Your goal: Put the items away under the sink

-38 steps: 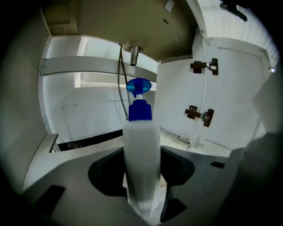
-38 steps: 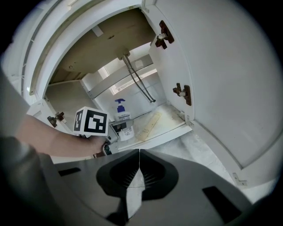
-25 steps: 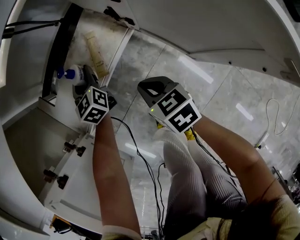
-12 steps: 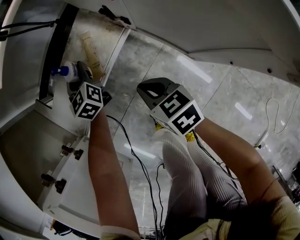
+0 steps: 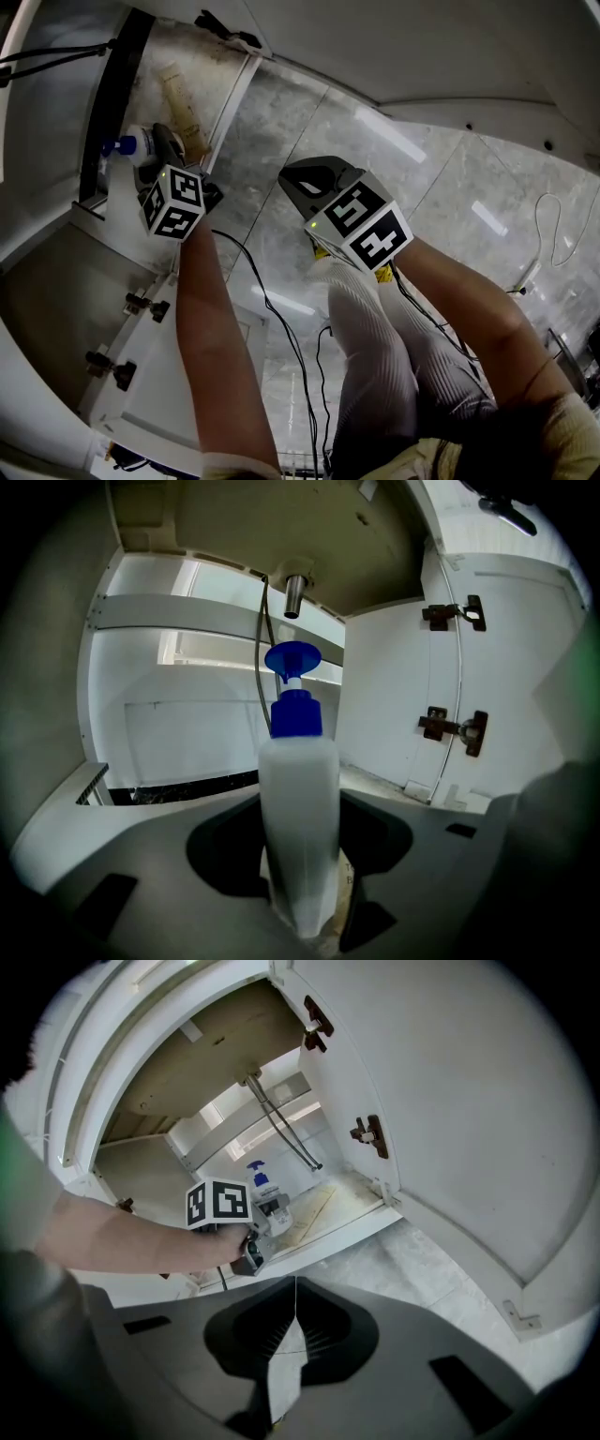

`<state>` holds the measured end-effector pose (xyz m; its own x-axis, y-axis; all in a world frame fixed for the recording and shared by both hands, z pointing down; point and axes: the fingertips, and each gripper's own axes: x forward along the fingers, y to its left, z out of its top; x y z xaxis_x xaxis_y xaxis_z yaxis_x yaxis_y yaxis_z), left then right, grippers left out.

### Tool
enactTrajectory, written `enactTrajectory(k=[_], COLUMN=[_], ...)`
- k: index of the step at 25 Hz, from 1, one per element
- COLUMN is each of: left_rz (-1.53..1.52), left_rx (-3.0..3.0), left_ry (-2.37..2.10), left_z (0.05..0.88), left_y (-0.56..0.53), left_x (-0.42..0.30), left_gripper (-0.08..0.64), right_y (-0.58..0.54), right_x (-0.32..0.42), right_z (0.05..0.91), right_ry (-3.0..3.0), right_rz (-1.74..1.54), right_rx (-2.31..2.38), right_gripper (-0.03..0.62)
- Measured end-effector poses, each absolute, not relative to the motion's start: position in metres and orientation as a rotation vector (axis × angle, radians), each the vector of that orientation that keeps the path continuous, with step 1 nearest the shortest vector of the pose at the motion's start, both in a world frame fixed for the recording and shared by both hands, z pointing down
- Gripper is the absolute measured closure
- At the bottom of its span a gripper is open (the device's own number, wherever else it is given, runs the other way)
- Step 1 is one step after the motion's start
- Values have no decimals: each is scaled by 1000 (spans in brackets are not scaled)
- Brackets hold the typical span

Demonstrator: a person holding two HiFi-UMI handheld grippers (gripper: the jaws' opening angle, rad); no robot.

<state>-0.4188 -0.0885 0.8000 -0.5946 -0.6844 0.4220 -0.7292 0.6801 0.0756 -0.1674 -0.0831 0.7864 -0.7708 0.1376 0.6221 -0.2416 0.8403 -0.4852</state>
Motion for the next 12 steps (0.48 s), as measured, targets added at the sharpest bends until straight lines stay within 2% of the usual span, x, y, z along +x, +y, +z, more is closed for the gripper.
enactTrajectory(k=[12], left_rz=[267], left_rx=[1137], left_ry=[-2377], left_z=[809], left_y=[-79], left_x=[-403], left_gripper=[331], right_y=[-81], right_x=[-172], right_z=[780], right_ry=[-2334], right_rz=[776], right_rx=[96], right_gripper=[566])
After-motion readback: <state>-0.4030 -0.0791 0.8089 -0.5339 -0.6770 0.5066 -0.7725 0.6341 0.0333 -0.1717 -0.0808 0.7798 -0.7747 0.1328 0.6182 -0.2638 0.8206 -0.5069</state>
